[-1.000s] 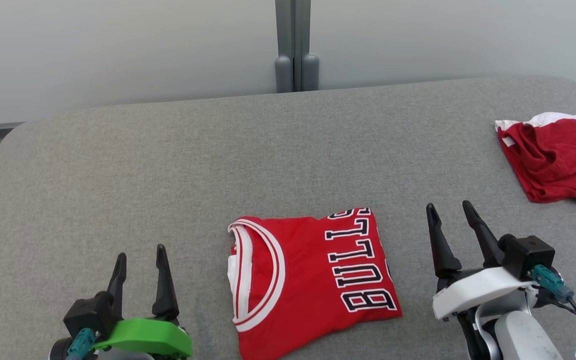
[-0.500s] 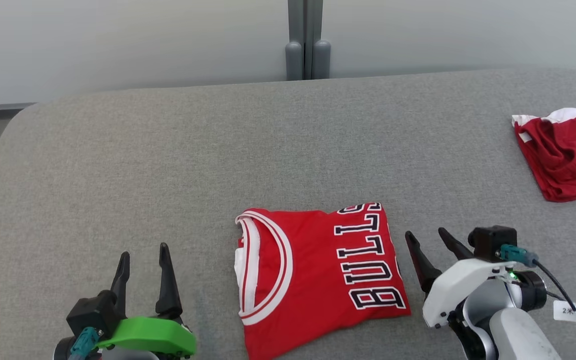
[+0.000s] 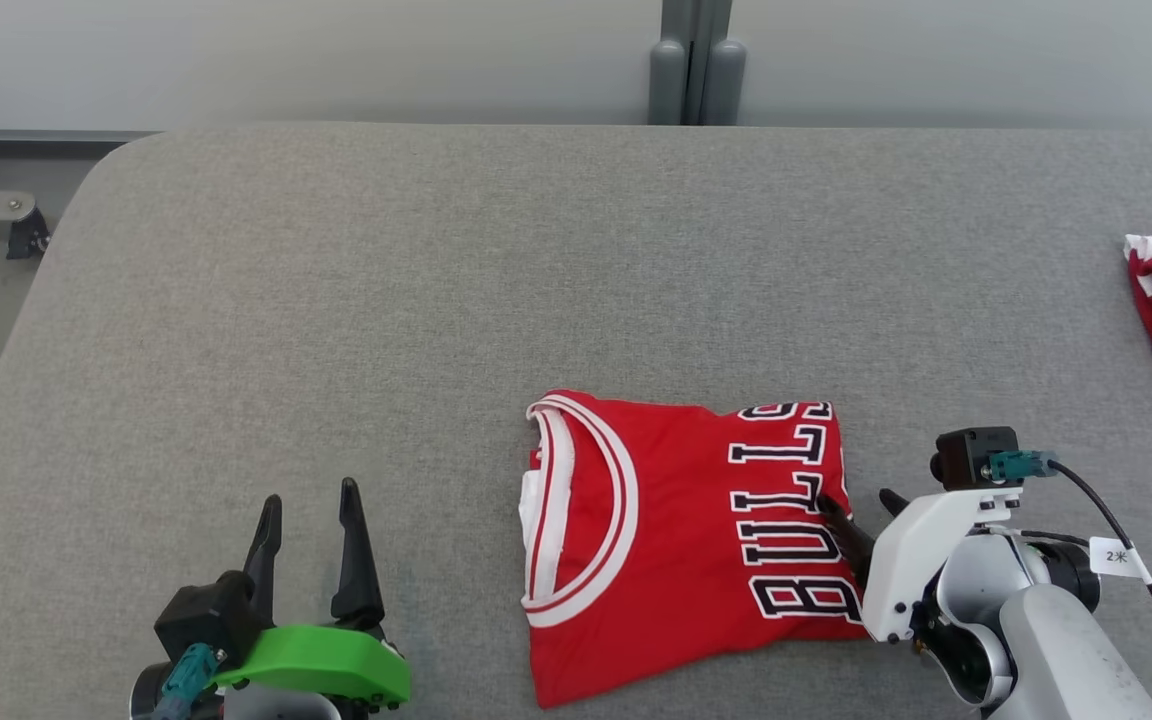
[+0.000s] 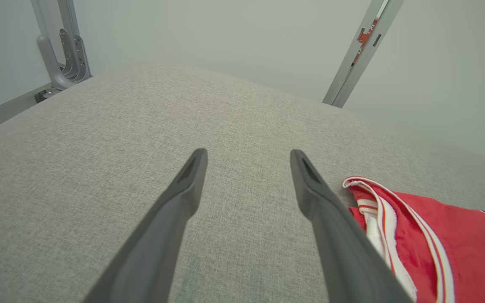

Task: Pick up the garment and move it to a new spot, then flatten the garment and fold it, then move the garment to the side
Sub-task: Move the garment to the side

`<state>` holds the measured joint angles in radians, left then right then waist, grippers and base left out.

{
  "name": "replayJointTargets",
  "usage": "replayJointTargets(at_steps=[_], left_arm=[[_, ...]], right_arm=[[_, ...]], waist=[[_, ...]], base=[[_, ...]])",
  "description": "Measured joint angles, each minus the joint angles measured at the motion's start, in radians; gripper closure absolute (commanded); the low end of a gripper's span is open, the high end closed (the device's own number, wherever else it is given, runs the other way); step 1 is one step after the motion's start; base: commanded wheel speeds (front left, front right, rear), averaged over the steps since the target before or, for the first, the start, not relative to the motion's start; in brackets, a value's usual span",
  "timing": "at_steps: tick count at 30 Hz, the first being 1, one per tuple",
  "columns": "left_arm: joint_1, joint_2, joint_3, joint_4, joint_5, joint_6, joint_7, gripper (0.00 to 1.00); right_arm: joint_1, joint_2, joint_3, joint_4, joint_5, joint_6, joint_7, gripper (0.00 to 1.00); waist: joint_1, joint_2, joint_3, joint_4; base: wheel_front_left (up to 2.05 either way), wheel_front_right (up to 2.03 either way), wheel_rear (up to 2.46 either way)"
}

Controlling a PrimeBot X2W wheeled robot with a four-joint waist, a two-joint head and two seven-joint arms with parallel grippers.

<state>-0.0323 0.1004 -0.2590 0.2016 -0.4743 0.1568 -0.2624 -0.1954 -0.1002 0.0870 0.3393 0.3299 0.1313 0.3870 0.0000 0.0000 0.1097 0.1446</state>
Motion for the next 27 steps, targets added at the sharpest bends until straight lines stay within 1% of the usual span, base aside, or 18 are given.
replayJointTargets(at_steps=[6, 7, 8, 9, 10, 11, 14, 18, 24, 27], left_arm=[[0.0, -0.008, 0.012, 0.007, 0.012, -0.009, 0.0, 0.0], [0.0, -0.009, 0.015, 0.007, 0.014, -0.012, 0.0, 0.0], [0.0, -0.01, 0.018, 0.007, 0.016, -0.013, 0.0, 0.0], [0.0, -0.011, 0.021, 0.007, 0.019, -0.013, 0.0, 0.0], [0.0, -0.012, 0.023, 0.007, 0.021, -0.016, 0.0, 0.0], [0.0, -0.012, 0.024, 0.008, 0.024, -0.016, 0.0, 0.0], [0.0, -0.012, 0.027, 0.009, 0.033, -0.021, 0.0, 0.0], [0.0, -0.01, 0.032, 0.007, 0.038, -0.025, 0.0, 0.0], [-0.005, -0.007, 0.034, -0.001, 0.04, -0.028, 0.0, 0.0], [-0.021, -0.004, 0.029, 0.0, 0.045, -0.032, 0.0, 0.0]], right_arm=[[-0.037, -0.006, 0.021, 0.083, 0.026, -0.001, 0.023, 0.0], [-0.044, -0.006, 0.028, 0.093, 0.031, -0.001, 0.025, 0.19], [-0.05, -0.008, 0.033, 0.1, 0.034, -0.001, 0.025, 0.51], [-0.058, -0.009, 0.04, 0.107, 0.038, -0.001, 0.023, 0.77], [-0.065, -0.01, 0.053, 0.112, 0.042, -0.001, 0.015, 0.94], [-0.071, -0.011, 0.06, 0.115, 0.048, -0.001, 0.006, 1.0], [-0.084, -0.012, 0.084, 0.12, 0.05, -0.001, -0.03, 1.0], [-0.11, -0.024, 0.08, 0.126, 0.049, 0.001, -0.082, 1.0], [-0.149, -0.052, 0.034, 0.13, 0.032, 0.0, -0.155, 1.0], [-0.168, -0.063, -0.007, 0.131, 0.015, 0.0, -0.19, 1.0]], waist=[[0.0, 0.0, 0.016, 0.037], [0.0, 0.0, 0.02, 0.04], [0.0, 0.0, 0.022, 0.041], [0.0, 0.0, 0.025, 0.042], [0.0, 0.0, 0.028, 0.041], [0.0, 0.0, 0.029, 0.038], [0.0, 0.0, 0.033, 0.023], [0.0, 0.0, 0.037, -0.015], [0.0, 0.0, 0.045, -0.106], [0.0, 0.0, 0.052, -0.168]], base=[[0.0, 0.0, 0.0], [0.0, 0.0, 0.0], [0.0, 0.0, 0.0], [0.0, 0.0, 0.0], [0.0, 0.0, 0.0], [0.0, 0.0, 0.0], [0.0, 0.0, 0.0], [0.0, 0.0, 0.0], [0.0, 0.0, 0.0], [0.0, 0.0, 0.0]])
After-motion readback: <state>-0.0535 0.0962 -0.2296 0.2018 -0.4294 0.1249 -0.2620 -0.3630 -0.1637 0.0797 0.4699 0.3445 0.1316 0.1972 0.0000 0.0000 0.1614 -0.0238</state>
